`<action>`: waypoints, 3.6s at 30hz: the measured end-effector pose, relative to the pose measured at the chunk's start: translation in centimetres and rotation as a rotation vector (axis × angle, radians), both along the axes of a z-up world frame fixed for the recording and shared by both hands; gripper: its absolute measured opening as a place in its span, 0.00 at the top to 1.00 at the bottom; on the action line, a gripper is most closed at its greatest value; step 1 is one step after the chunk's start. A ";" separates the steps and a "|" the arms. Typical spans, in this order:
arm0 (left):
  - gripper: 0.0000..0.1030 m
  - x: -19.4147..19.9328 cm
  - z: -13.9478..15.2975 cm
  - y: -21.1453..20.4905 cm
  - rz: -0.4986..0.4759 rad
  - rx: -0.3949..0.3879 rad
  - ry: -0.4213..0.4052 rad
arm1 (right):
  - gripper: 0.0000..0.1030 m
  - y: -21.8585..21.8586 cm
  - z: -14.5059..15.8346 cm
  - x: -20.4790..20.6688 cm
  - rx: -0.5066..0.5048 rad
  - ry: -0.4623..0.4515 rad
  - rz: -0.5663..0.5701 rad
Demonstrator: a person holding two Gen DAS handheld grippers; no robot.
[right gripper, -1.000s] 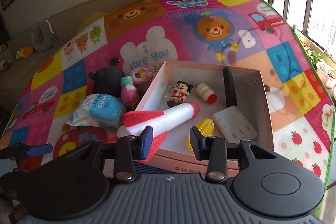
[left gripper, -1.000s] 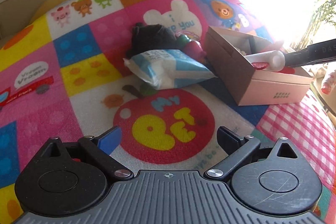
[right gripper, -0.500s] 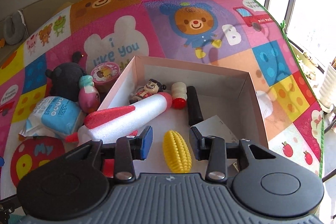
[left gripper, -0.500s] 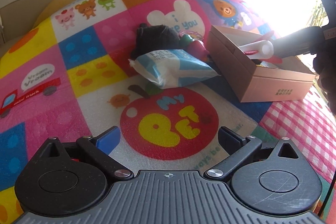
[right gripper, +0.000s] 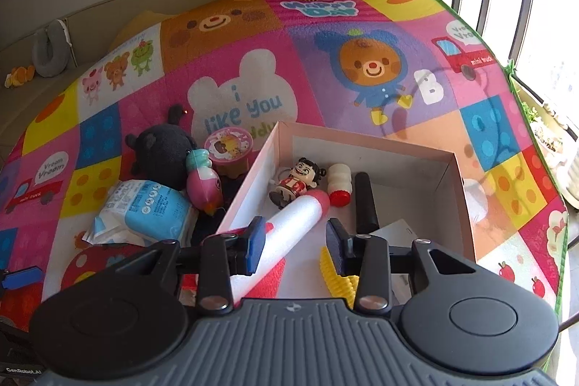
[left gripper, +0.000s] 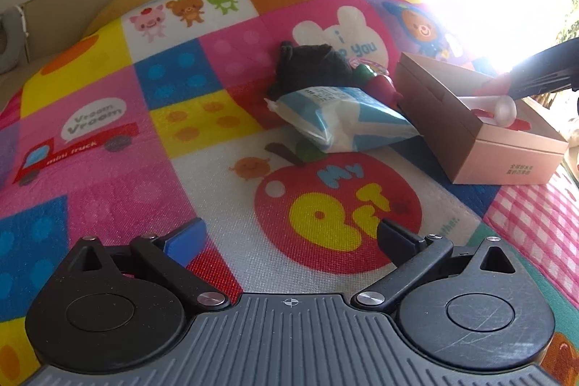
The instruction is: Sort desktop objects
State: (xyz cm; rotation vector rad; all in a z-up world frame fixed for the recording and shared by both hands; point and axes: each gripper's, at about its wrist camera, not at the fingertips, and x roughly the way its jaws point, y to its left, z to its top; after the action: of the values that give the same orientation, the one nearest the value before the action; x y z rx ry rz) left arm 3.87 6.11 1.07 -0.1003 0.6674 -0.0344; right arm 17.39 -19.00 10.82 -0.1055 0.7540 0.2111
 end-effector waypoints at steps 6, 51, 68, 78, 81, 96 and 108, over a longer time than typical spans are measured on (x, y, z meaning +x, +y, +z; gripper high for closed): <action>0.00 -0.3 -0.1 0.4 -0.008 -0.040 -0.016 | 0.63 0.5 -0.1 1.5 -0.077 -0.009 -0.030; 0.00 -1.9 1.2 1.7 0.050 0.034 -0.068 | 0.21 9.9 0.7 -6.9 -0.013 -0.232 0.301; 0.00 -3.8 0.7 4.8 0.013 -0.088 -0.083 | 0.28 19.9 -3.2 9.4 -0.136 0.008 0.142; 0.00 -4.7 0.5 -0.3 -0.170 -0.116 -0.033 | 0.34 14.9 -1.3 -3.6 0.039 0.071 0.353; 0.00 -5.3 0.5 -2.5 -0.233 -0.077 -0.019 | 0.34 11.6 1.5 -6.6 0.129 -0.014 0.346; 0.00 -3.9 0.2 -3.8 -0.121 0.215 0.080 | 0.33 -4.9 -3.1 -17.1 0.184 -0.043 -0.023; 0.00 -4.1 4.8 2.8 0.166 0.072 0.031 | 0.09 -3.5 -4.7 -20.2 0.122 -0.209 -0.019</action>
State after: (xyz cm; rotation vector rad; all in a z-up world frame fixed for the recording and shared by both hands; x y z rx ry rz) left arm -0.21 8.90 5.82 -0.0872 0.6882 0.1512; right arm -2.81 -22.54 6.08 -0.0047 0.5331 0.2241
